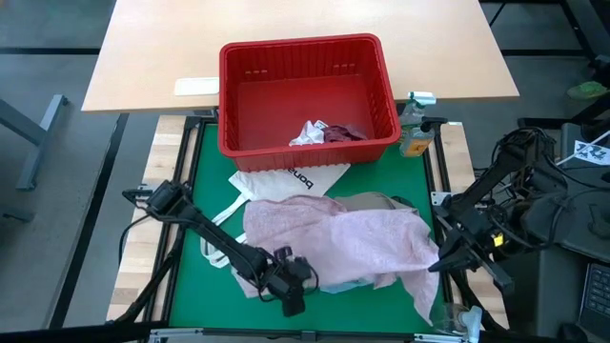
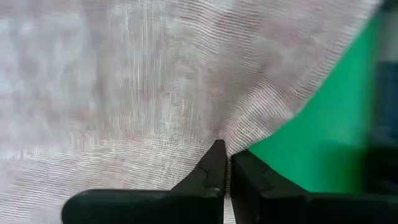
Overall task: Fold laundry
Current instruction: Fold the pink shirt
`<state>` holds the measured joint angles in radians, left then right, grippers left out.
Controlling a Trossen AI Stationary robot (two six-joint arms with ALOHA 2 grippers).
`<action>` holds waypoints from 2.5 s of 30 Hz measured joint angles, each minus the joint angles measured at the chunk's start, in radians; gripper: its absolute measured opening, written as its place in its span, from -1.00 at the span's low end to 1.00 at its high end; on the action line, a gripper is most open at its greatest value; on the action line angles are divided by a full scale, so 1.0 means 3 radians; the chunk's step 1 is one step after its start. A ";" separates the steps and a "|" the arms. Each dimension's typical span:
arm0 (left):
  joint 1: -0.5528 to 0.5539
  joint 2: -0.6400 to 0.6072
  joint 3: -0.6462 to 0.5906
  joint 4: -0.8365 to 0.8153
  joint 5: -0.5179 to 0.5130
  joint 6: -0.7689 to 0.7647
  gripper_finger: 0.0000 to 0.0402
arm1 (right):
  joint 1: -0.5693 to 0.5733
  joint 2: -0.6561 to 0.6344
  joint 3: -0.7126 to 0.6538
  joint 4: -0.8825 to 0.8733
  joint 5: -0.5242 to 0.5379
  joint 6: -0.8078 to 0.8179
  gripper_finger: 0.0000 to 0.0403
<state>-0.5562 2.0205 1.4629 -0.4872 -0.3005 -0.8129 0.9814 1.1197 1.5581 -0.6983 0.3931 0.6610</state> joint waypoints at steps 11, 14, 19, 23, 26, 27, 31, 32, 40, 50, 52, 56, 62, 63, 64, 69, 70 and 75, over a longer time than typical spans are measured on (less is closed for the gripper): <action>-0.0421 -0.0014 0.0691 -0.0013 0.0858 -0.0074 -0.99 | 0.0427 0.0453 0.0000 -0.0039 -0.0164 0.0637 -0.99; -0.0549 -0.0014 0.0731 -0.0022 0.0801 -0.0218 -0.99 | 0.0532 0.0672 0.0000 -0.0050 -0.0160 0.0732 -0.99; -0.0713 -0.0014 0.0731 -0.0030 0.0713 -0.0557 -0.98 | 0.0719 0.0993 0.0000 -0.0048 -0.0212 0.0964 -0.99; -0.0772 -0.0013 0.0731 -0.0028 0.0458 -0.0691 -0.94 | 0.0807 0.1211 0.0000 -0.0045 -0.0246 0.1126 -0.99; -0.0786 -0.0013 0.0731 -0.0028 0.0294 -0.0696 -0.89 | 0.0820 0.1323 0.0000 -0.0053 -0.0272 0.1213 -0.99; -0.0786 -0.0013 0.0731 -0.0029 0.0269 -0.0698 -0.88 | 0.0820 0.1351 0.0000 -0.0049 -0.0299 0.1254 -0.99; -0.0742 -0.0013 0.0731 -0.0028 0.0258 -0.0698 -0.78 | 0.0807 0.1406 0.0000 -0.0028 -0.0364 0.1312 -0.99; -0.0725 -0.0013 0.0731 -0.0028 0.0253 -0.0698 -0.75 | 0.0807 0.1409 0.0000 -0.0029 -0.0385 0.1313 -0.99; -0.0601 -0.0013 0.0731 -0.0042 0.0255 -0.0465 -0.46 | 0.0807 0.1409 0.0000 -0.0027 -0.0389 0.1312 -0.99; -0.0281 -0.0011 0.0732 -0.1197 -0.0333 -0.0427 -0.41 | 0.0809 0.1409 0.0000 -0.0033 -0.0390 0.1299 -0.99; -0.0183 -0.0011 0.0728 -0.1511 -0.0361 -0.0426 -0.43 | 0.0809 0.1409 0.0000 -0.0033 -0.0391 0.1299 -0.99; 0.0036 -0.0005 0.0599 -0.1809 -0.0370 -0.0402 -0.49 | 0.0809 0.1409 0.0000 -0.0033 -0.0391 0.1298 -0.99; 0.0354 -0.0001 0.0423 -0.1889 -0.0342 -0.0304 -0.55 | 0.0809 0.1409 0.0000 -0.0033 -0.0393 0.1297 -0.99; 0.0399 -0.0001 0.0419 -0.1892 -0.0309 -0.0226 -0.55 | 0.0809 0.1409 0.0000 -0.0032 -0.0393 0.1297 -0.99; 0.0443 -0.0003 0.0418 -0.1894 -0.0273 -0.0151 -0.55 | 0.0809 0.1409 0.0000 -0.0030 -0.0393 0.1296 -0.99; 0.0634 -0.0003 0.0416 -0.1930 -0.0054 0.0048 -0.48 | 0.0809 0.1409 0.0000 -0.0029 -0.0393 0.1295 -0.99; 0.0671 -0.0003 0.0431 -0.1956 0.0018 0.0082 -0.46 | 0.0809 0.1409 0.0000 -0.0028 -0.0393 0.1295 -0.99; 0.0836 -0.0005 0.0457 -0.2095 0.0451 0.0215 -0.40 | 0.0809 0.1409 0.0000 -0.0028 -0.0393 0.1295 -0.98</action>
<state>-0.3053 2.0190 1.6001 -1.1159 -0.1651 -0.7483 1.2240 1.5425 1.5581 -0.7067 0.2752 1.0496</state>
